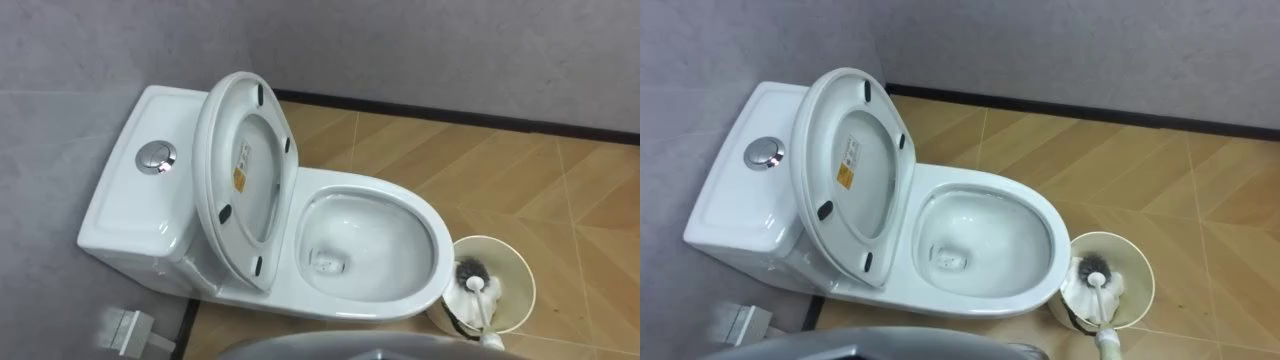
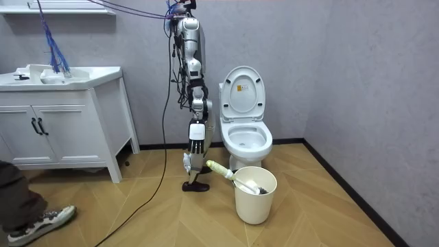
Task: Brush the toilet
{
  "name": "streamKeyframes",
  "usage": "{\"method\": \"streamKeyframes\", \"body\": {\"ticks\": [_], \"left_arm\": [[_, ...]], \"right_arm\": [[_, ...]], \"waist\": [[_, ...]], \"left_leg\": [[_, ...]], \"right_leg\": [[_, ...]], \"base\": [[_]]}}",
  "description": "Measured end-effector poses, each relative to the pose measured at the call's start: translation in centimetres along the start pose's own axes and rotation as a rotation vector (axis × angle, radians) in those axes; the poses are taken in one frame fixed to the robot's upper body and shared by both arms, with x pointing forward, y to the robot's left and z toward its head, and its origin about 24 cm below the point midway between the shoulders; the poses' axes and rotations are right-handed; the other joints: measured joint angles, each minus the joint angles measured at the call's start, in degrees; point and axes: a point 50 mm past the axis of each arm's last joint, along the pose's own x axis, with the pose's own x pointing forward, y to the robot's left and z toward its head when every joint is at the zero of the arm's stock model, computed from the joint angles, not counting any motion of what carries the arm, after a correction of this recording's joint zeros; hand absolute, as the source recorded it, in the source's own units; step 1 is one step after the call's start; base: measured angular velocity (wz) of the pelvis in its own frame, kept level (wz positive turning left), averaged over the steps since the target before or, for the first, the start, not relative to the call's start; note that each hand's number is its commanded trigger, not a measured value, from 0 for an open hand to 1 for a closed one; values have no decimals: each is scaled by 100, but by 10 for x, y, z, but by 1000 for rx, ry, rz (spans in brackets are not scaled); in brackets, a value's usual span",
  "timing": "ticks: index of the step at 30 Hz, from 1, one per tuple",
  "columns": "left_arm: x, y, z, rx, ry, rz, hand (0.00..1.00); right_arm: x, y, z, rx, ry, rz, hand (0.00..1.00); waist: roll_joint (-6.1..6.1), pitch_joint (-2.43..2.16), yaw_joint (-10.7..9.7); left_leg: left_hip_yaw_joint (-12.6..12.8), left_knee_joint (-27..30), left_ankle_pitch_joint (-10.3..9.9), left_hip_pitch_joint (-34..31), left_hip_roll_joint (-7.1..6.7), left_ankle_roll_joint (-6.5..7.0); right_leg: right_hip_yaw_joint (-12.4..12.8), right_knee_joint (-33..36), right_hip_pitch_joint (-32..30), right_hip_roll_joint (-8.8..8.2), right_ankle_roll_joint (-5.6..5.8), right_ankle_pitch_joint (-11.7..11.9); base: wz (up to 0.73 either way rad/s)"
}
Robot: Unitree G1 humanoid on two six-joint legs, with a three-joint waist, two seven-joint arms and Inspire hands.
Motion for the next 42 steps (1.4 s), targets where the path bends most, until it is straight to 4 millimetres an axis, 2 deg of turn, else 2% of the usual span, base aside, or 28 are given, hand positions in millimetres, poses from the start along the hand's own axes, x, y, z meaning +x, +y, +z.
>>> {"method": "streamKeyframes", "body": {"ticks": [17,23,28,32,37,42], "left_arm": [[0,1,2,10,-5,12,0],[0,3,8,5,-31,21,0],[-1,5,11,5,-48,34,0],[-2,9,17,17,-83,58,0],[-2,12,20,-8,-101,104,0],[-3,16,26,-50,-146,150,0]], "right_arm": [[0,-6,-3,59,11,-93,0],[0,-8,-1,179,7,-109,0],[0,-9,-3,271,17,-139,0],[-1,-13,-5,456,39,-181,0],[-3,-22,5,661,4,-270,0],[-6,-31,14,751,-63,-332,0]], "waist": [[-22,-23,-6],[-17,-20,-94],[19,-12,-181],[31,-9,-260],[62,-10,-350],[74,-14,-426]], "left_leg": [[41,33,1,-63,19,-1],[51,29,0,-64,19,-1],[168,17,-4,-27,58,-7],[241,-2,-15,25,82,-22],[380,28,-35,-55,108,-15],[468,-2,-35,-95,111,-11]], "right_leg": [[33,20,-58,7,-1,0],[41,11,-70,-1,-1,0],[179,15,-83,31,-18,11],[324,9,-84,55,-24,14],[550,4,-210,91,-23,15],[656,12,-316,96,-12,23]], "base": [[-1],[0],[-12],[-13],[-14],[-11]]}}
